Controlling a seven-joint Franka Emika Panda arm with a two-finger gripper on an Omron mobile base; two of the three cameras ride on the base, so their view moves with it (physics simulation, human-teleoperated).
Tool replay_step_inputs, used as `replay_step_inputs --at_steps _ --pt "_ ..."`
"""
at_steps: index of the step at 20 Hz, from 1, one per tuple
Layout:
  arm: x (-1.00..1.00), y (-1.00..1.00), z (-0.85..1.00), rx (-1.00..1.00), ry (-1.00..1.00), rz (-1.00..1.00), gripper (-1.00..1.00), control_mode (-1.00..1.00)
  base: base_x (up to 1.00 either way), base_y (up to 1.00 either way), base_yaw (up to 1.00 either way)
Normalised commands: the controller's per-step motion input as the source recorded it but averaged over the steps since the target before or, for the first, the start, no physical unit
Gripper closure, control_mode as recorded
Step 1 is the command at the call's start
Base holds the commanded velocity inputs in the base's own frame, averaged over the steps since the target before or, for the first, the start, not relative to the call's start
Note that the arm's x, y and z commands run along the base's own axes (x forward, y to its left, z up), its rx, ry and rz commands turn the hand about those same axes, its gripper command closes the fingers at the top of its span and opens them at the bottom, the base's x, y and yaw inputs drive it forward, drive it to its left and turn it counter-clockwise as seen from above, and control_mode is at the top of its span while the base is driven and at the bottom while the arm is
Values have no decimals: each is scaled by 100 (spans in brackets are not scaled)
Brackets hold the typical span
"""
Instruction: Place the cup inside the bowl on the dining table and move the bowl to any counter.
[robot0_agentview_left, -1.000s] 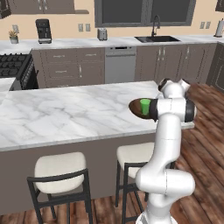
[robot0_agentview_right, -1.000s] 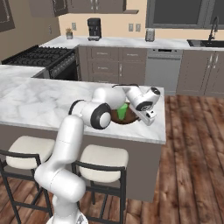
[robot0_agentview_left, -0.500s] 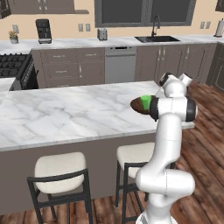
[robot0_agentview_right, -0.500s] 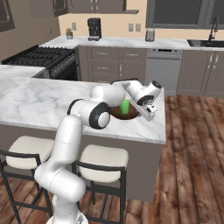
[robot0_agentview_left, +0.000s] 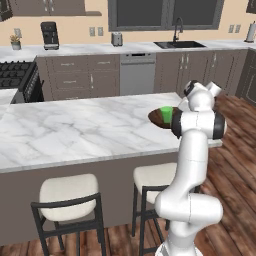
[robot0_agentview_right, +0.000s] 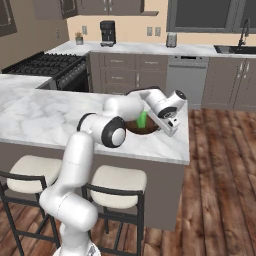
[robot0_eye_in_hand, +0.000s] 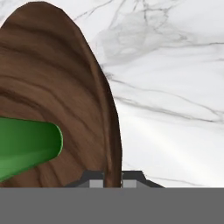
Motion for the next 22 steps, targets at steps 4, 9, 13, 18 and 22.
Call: replay_step_inputs --at_steps 4,9,13,18,22 --pt "0 -1 3 1 -6 10 100 -100 0 0 0" --pt "-16 -7 13 1 -3 15 100 -100 0 0 0" --pt "-30 0 15 2 0 19 100 -100 0 0 0" --pt "-28 0 18 6 0 17 100 -100 0 0 0" --pt "-24 0 28 8 0 12 100 -100 0 0 0"
